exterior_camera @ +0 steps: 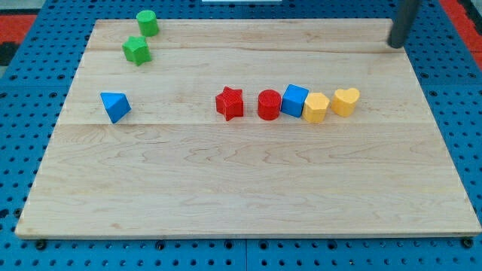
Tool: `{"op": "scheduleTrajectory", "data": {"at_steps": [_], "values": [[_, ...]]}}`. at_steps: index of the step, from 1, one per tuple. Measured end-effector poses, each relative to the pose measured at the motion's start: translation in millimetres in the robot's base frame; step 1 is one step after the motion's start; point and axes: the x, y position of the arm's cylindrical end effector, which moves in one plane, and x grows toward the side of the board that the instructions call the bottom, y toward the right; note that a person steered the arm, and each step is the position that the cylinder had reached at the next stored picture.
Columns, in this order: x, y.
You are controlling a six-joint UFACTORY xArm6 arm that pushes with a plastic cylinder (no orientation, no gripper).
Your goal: Push the yellow heart into the yellow hexagon
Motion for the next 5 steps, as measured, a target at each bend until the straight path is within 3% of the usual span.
{"op": "scheduleTrajectory", "data": {"at_steps": [1,3,4,5], "values": [[34,-17],[116,-115],[121,-157],[132,-127]]}}
